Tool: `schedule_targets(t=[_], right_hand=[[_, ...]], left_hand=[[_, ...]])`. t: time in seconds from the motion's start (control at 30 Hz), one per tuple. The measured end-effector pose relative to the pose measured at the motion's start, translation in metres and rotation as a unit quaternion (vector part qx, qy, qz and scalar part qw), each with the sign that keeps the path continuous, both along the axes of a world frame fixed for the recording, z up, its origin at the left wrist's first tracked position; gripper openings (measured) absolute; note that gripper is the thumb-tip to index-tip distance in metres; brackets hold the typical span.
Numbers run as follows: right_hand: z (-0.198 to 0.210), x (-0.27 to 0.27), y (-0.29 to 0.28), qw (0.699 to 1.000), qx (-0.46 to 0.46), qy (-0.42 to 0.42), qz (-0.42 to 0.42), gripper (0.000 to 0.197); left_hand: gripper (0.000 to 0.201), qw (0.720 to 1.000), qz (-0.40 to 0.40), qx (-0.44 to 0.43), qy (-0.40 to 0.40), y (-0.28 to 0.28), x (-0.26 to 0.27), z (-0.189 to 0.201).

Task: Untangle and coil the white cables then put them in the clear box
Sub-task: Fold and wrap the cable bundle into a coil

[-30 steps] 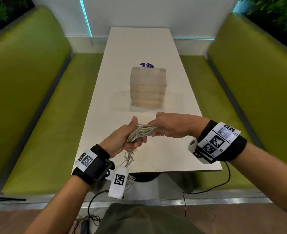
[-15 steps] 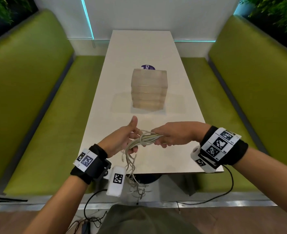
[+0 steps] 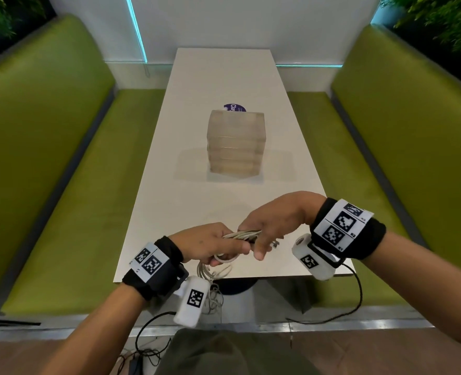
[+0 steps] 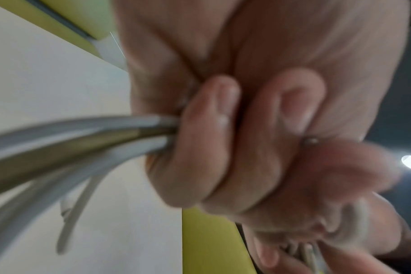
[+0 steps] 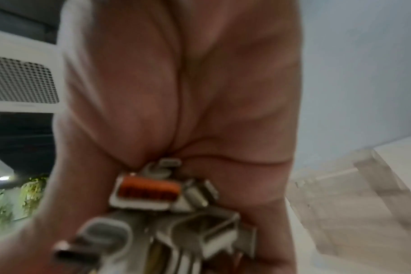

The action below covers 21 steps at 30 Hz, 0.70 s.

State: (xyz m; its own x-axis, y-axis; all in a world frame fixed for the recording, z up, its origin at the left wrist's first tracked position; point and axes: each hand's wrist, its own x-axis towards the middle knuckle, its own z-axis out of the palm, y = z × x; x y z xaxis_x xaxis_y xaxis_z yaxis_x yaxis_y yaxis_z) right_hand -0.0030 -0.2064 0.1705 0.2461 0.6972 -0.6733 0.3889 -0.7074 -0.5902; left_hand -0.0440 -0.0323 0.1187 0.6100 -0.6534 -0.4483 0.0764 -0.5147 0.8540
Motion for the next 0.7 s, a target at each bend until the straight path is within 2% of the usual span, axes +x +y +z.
schedule_targets(t=[0.13, 0.23, 0.3, 0.43, 0.53, 0.7], right_hand=[[-0.005, -0.004, 0.000, 0.999, 0.036, -0.023, -0.030, 0.015], [-0.004, -0.004, -0.001, 0.998, 0.039, -0.031, -0.032, 0.011], [-0.001, -0.004, -0.001, 0.999, 0.032, -0.038, -0.023, 0.019], [-0.002, -0.002, 0.001, 0.996, -0.013, -0.089, -0.023, 0.011], [-0.003, 0.001, 0.003, 0.992, -0.038, -0.119, -0.019, 0.014], [-0.009, 0.002, 0.004, 0.992, -0.048, -0.117, -0.023, 0.023]], left_hand=[[0.044, 1.000, -0.021, -0.022, -0.009, 0.005, 0.001, 0.001], [0.039, 0.999, -0.034, -0.026, -0.009, 0.006, 0.002, 0.001], [0.032, 0.999, -0.028, -0.030, 0.006, 0.005, 0.004, 0.001], [0.020, 0.999, -0.014, -0.033, 0.001, 0.003, 0.007, -0.001], [0.024, 0.999, 0.005, -0.019, -0.034, 0.002, 0.011, -0.003], [0.029, 0.998, 0.002, -0.003, -0.055, 0.001, 0.014, -0.008]])
